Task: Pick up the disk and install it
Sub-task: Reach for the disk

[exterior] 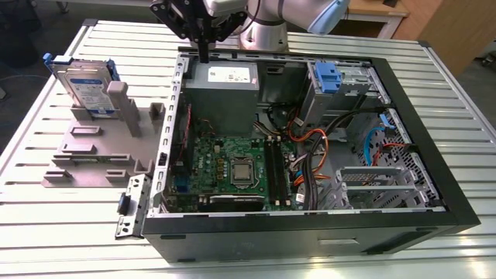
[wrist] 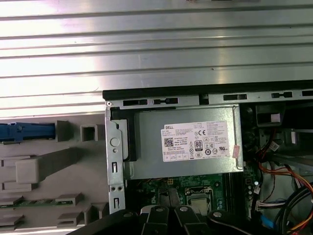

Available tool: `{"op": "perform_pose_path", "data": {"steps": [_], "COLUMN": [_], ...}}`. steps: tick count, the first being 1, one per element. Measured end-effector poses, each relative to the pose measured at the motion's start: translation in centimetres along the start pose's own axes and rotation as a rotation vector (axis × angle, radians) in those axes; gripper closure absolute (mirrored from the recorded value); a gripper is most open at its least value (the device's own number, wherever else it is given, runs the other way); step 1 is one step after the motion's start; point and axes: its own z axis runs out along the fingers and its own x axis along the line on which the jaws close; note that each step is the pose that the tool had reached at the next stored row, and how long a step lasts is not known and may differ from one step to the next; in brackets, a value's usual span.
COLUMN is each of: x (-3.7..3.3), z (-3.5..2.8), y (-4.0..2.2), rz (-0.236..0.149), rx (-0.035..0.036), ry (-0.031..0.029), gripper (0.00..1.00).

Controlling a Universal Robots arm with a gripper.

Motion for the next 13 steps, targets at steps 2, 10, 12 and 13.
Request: {"op": "perform_pose_path", "data": {"steps": [2,10,12,13], "x": [0.07,0.35,0.48,0.55], "z": [0.0,0.0,0.0,-0.01], "y": [0.0,-0.03,-0.04,-0.05], "rz": [0.0,0.0,0.0,0.0], "rx": [0.0001,0.0,0.0,0.0001], "ry": [0.0,0.0,0.0,0.0001], "gripper": [0.89,0.89,0.89,0.89]}}
